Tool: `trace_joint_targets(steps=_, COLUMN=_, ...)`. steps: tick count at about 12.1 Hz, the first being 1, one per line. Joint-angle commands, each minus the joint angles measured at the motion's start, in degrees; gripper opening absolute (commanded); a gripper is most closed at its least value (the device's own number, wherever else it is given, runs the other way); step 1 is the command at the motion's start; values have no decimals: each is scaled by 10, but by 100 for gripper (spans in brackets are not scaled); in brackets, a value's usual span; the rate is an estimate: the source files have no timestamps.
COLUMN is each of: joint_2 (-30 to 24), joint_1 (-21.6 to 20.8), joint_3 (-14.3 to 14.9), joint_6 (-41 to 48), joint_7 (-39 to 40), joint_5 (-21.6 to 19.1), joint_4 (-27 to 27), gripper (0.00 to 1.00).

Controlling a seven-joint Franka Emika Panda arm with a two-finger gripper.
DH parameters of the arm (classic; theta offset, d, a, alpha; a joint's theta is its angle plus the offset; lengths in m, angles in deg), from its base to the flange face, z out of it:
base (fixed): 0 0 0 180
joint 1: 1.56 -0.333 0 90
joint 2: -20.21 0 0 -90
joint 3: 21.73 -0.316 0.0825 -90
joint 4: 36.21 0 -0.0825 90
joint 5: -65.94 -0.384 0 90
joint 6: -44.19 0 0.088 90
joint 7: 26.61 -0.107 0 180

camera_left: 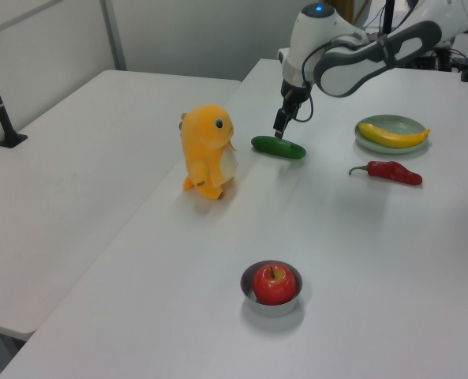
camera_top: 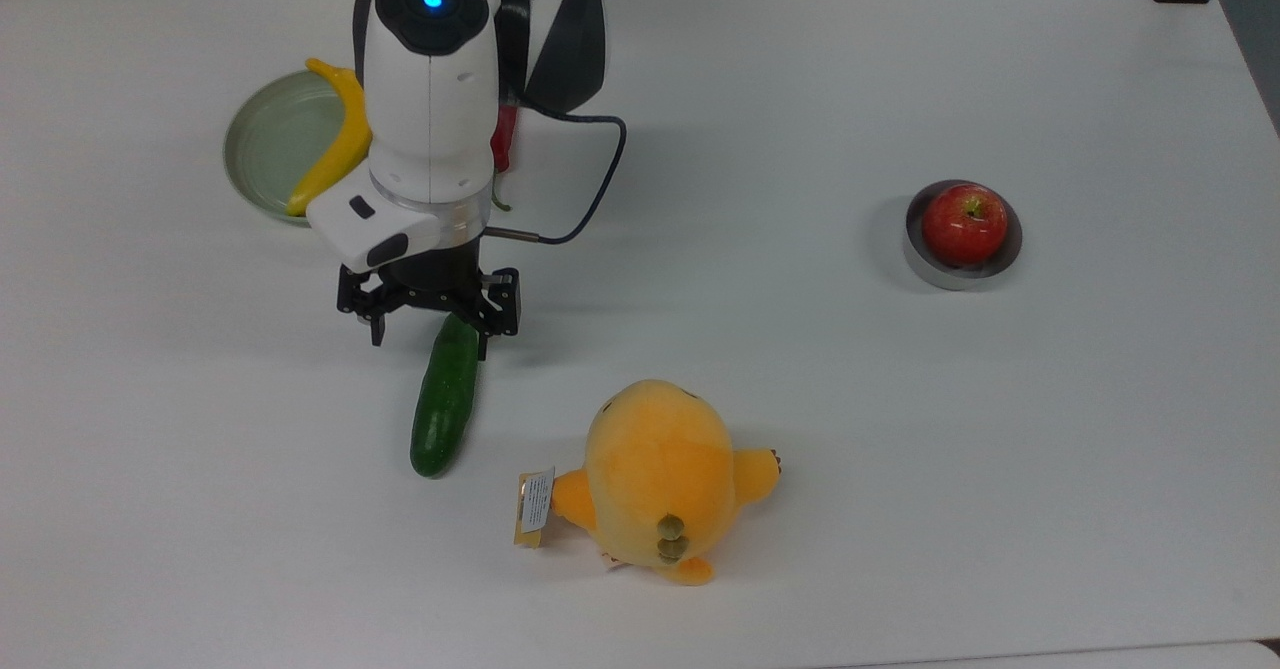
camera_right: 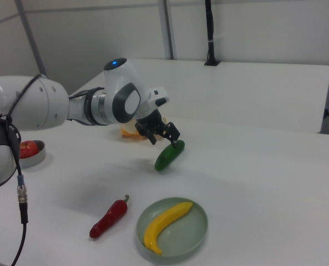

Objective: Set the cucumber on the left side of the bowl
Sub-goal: 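Move the gripper down over the green cucumber, then close the gripper around the middle of the green cucumber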

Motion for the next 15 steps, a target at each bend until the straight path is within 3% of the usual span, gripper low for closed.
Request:
trace_joint_targets(steps=1, joint_2=22, joint_1=-3, joint_3=1, joint_6=-12, joint_7=9, joint_5=7, joint_4=16, gripper=100)
trace_joint_targets(steps=8, joint_2=59, joint_1=-3, joint_3=1, joint_6=-47, joint_7=9, joint_5=51, joint_4=22, gripper=100)
trace_joint_targets(steps=9, joint_2=61, joint_1=-5, joint_3=1, joint_6=-47, joint_7=9, joint_5=57, joint_4=22, gripper=87)
trace_joint_targets(steps=10, joint_2=64, joint_1=-6, joint_3=1, joint_6=-48, joint_7=6, joint_5=69, joint_4=22, gripper=58)
trace_joint_targets(steps=12, joint_2=64, joint_1=-6, joint_3=1, joint_6=-48, joint_7=6, joint_5=70, joint_4=21, gripper=23)
trace_joint_targets(steps=14, joint_2=64, joint_1=-6, joint_3=1, joint_6=-49, joint_7=9, joint_5=70, joint_4=21, gripper=10)
trace_joint_targets(steps=15, joint_2=63, joint_1=-6, joint_3=1, joint_6=-49, joint_7=8, joint_5=70, joint_4=19, gripper=10)
